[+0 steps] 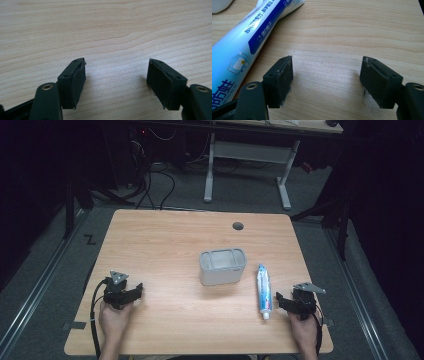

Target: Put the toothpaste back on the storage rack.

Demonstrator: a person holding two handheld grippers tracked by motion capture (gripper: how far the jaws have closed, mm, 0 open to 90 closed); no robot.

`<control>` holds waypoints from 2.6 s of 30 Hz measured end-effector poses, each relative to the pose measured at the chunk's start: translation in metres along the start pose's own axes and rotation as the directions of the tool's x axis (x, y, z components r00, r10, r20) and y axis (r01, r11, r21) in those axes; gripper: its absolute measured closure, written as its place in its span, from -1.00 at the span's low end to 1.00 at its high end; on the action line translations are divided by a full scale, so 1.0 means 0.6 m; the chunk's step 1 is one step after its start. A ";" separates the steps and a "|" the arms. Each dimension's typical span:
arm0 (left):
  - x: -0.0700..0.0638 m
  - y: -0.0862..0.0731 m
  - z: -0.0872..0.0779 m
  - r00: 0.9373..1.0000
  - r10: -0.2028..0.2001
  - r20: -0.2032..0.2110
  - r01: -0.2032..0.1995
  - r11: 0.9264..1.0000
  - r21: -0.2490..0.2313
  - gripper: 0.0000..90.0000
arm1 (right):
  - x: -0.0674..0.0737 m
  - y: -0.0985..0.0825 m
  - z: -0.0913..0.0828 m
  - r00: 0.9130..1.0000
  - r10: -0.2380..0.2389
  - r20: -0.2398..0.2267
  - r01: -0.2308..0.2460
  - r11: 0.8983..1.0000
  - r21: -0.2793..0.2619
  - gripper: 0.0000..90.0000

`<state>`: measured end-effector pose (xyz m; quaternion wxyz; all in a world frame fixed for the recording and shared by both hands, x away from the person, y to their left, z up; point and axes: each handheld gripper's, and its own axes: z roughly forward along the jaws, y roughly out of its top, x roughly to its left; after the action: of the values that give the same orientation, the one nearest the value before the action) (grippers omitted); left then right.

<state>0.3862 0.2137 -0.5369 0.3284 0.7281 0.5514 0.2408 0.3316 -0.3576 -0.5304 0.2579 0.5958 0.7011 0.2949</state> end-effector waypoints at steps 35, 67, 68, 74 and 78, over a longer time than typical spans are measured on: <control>0.001 -0.001 -0.002 1.000 -0.018 0.008 0.018 1.000 -0.005 -0.32 | -0.016 -0.011 -0.032 0.996 0.053 -0.067 -0.055 0.998 -0.030 -0.11; 0.003 -0.002 -0.002 1.000 -0.027 0.010 0.027 1.000 -0.008 -0.32 | 0.047 0.023 -0.098 0.988 -0.054 -0.143 0.043 0.996 -0.079 -0.07; 0.003 -0.002 -0.002 1.000 -0.027 0.010 0.027 1.000 -0.008 -0.32 | 0.047 0.023 -0.098 0.988 -0.054 -0.143 0.043 0.996 -0.079 -0.07; 0.004 -0.002 -0.002 0.999 -0.030 0.017 0.030 1.000 -0.008 -0.32 | 0.049 0.061 -0.073 0.982 -0.056 -0.180 0.058 0.998 0.011 -0.10; -0.002 -0.001 -0.001 1.000 0.001 -0.005 -0.001 1.000 0.002 -0.33 | 0.053 0.081 -0.052 0.983 -0.037 -0.177 0.047 0.997 0.053 -0.20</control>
<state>0.3850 0.2127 -0.5370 0.3262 0.7280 0.5522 0.2423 0.3376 -0.3241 -0.4744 0.1838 0.5595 0.7419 0.3206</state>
